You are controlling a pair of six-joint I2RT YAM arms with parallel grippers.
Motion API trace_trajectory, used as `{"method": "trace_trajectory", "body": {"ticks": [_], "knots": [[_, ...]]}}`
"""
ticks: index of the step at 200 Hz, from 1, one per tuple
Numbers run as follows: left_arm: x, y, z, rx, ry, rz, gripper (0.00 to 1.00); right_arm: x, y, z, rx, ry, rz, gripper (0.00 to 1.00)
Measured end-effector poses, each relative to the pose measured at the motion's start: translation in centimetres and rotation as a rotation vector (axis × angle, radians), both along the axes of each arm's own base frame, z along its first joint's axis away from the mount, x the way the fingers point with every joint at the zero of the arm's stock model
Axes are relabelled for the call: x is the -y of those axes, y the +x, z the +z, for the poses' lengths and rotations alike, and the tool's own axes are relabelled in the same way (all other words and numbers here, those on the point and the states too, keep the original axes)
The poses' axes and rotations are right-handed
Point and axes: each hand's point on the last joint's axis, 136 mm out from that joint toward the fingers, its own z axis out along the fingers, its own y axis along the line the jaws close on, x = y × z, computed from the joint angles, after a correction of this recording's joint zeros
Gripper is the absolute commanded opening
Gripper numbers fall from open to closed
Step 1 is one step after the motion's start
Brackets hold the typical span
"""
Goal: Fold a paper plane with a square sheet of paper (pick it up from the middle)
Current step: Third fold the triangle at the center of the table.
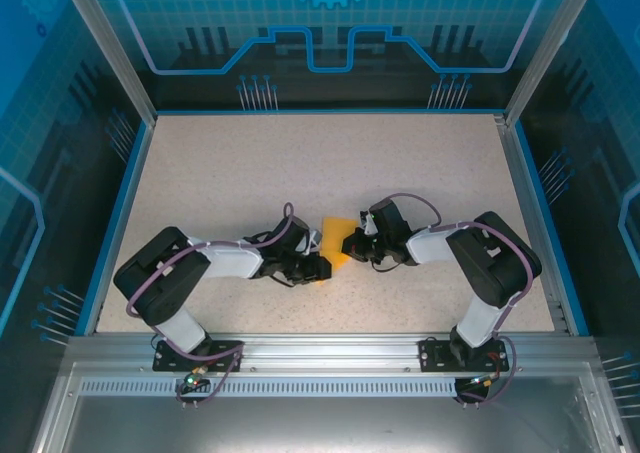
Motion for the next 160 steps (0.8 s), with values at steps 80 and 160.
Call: {"method": "trace_trajectory", "body": {"ticks": [80, 160], "knots": [[-1.1, -1.5, -0.1, -0.035, 0.035, -0.014, 0.27, 0.1, -0.1, 0.0, -0.003, -0.005, -0.002, 0.0], [-2.2, -1.9, 2.0, 0.0, 0.057, -0.012, 0.28, 0.2, 0.0, 0.0, -0.003, -0.008, -0.004, 0.0]]}}
